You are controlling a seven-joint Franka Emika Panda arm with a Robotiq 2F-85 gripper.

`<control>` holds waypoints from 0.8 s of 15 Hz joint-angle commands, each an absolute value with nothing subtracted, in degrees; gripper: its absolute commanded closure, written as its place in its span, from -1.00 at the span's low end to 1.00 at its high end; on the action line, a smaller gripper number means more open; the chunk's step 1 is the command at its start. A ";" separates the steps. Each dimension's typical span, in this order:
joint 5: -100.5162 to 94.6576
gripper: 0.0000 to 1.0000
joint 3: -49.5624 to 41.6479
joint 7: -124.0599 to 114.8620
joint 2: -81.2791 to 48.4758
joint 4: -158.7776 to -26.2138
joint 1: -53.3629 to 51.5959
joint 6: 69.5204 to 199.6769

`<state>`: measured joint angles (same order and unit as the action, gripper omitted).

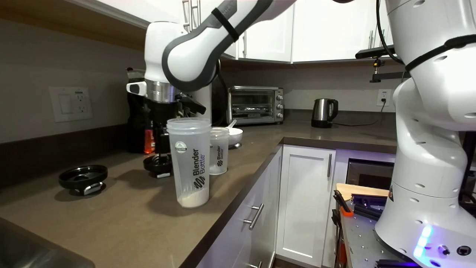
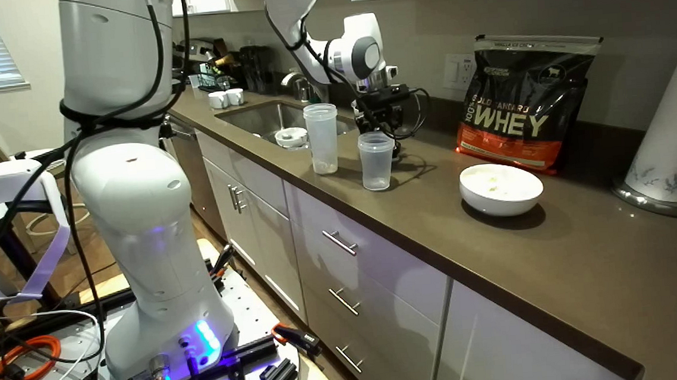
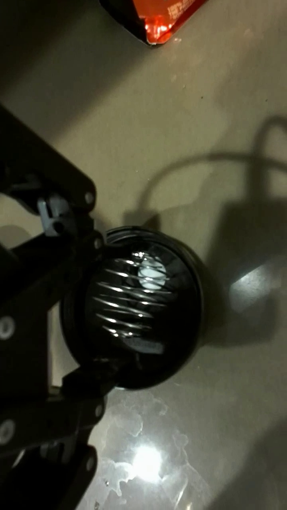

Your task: Take the silver object from the black lid and place it in the clear cup at the right

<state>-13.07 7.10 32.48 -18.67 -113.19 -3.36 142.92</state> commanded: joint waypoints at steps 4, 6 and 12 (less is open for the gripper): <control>-11.09 0.47 8.60 35.03 -19.79 -111.86 -2.29 141.43; -11.16 0.66 8.63 34.97 -19.76 -111.71 -2.33 141.38; -11.59 0.99 8.51 34.89 -19.41 -110.94 -2.41 140.11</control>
<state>-13.01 7.76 32.48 -18.97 -112.17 -3.28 141.92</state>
